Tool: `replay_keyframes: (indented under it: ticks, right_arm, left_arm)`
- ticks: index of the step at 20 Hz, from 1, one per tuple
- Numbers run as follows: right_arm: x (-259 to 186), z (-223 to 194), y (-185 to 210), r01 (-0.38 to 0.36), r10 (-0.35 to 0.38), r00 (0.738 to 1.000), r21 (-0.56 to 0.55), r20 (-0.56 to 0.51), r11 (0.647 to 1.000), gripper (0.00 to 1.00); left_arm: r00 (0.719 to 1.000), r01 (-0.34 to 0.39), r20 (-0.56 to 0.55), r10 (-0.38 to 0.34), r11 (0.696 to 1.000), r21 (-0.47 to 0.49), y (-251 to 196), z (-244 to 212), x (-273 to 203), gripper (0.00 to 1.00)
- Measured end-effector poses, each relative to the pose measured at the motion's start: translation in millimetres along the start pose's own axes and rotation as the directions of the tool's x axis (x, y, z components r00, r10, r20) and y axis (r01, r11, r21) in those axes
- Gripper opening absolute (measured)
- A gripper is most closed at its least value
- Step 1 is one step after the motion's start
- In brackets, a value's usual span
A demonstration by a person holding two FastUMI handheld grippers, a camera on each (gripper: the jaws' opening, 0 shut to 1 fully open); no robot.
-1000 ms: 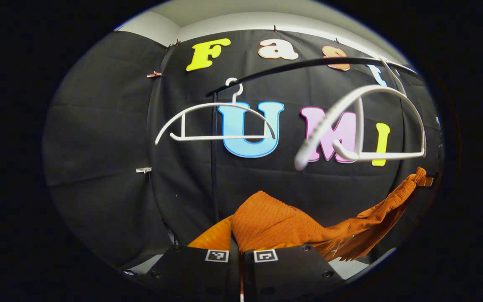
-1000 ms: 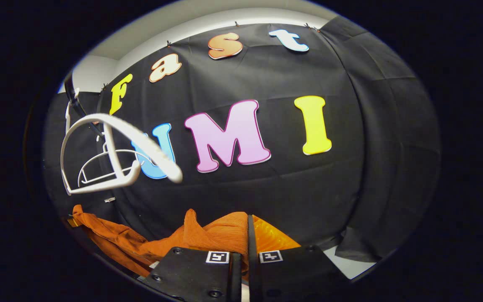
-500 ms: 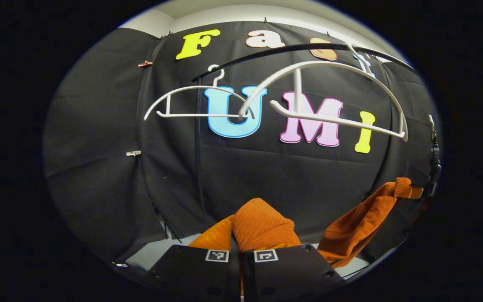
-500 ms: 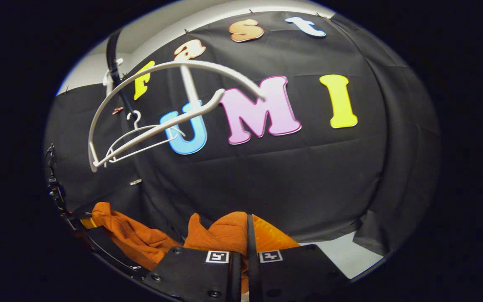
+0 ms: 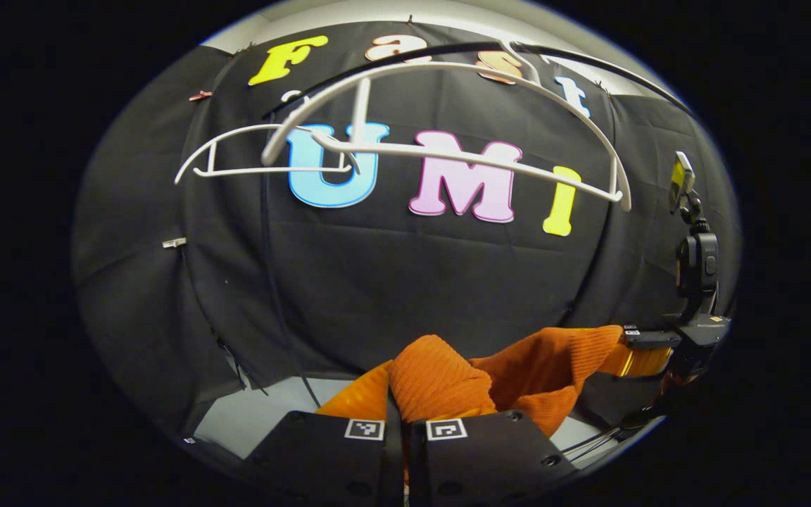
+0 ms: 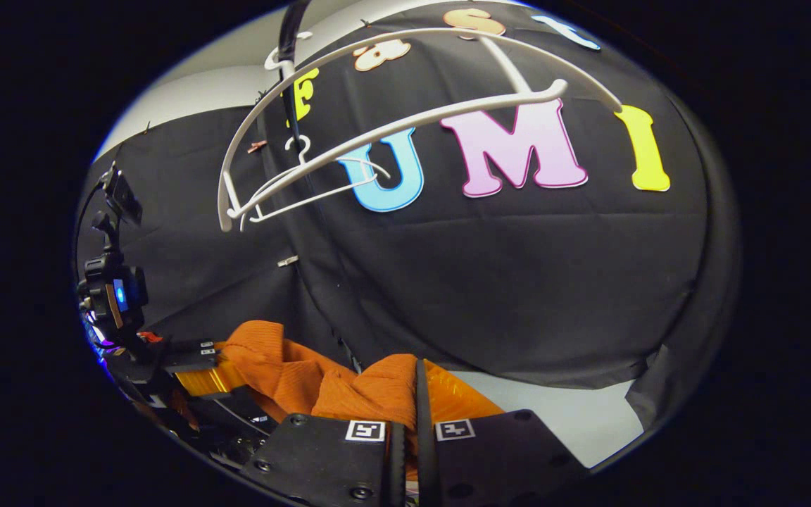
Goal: Grasp the clothes on the hanger with both hands and then place them into the laundry hamper below.
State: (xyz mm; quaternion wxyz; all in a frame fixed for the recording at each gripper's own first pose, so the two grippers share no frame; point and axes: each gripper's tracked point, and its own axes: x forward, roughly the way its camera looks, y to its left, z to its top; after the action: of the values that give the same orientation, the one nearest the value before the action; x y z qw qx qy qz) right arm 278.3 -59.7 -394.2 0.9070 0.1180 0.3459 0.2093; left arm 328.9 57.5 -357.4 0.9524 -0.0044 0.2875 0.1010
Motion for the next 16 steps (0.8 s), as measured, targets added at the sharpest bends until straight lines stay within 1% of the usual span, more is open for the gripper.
replay_keyframes:
  ticks: [3, 6, 7, 9, 11, 13, 16]
  right_arm:
    - [17, -27, 1, -0.003, 0.003, 0.995, 0.001, -0.101, 1.0, 0.11]
    - [28, -68, -2, 0.01, -0.009, 0.973, 0.004, -0.232, 1.0, 0.12]
    - [30, -75, -1, 0.016, -0.012, 0.965, 0.011, -0.261, 1.0, 0.12]
    - [34, -91, 2, 0.021, -0.011, 0.948, 0.029, -0.318, 0.999, 0.12]
    - [37, -111, 1, 0.028, -0.012, 0.926, 0.036, -0.377, 0.999, 0.12]
    - [35, -125, -3, 0.043, -0.024, 0.905, 0.035, -0.425, 0.998, 0.12]
    - [38, -138, -9, 0.055, -0.031, 0.882, 0.037, -0.471, 0.998, 0.12]
  left_arm:
    - [0.994, -0.002, -0.107, -0.003, 0.999, -0.048, -1, -28, 18, 0.07]
    - [0.974, -0.013, -0.224, -0.013, 0.994, -0.111, 4, -58, 33, 0.07]
    - [0.966, -0.017, -0.257, -0.015, 0.993, -0.12, 4, -62, 35, 0.07]
    - [0.944, -0.016, -0.329, -0.03, 0.991, -0.135, 1, -79, 36, 0.07]
    - [0.914, -0.014, -0.401, -0.059, 0.984, -0.177, -14, -95, 38, 0.07]
    - [0.885, -0.035, -0.462, -0.062, 0.98, -0.198, -19, -100, 36, 0.08]
    - [0.862, -0.061, -0.504, -0.054, 0.976, -0.209, -17, -106, 34, 0.08]
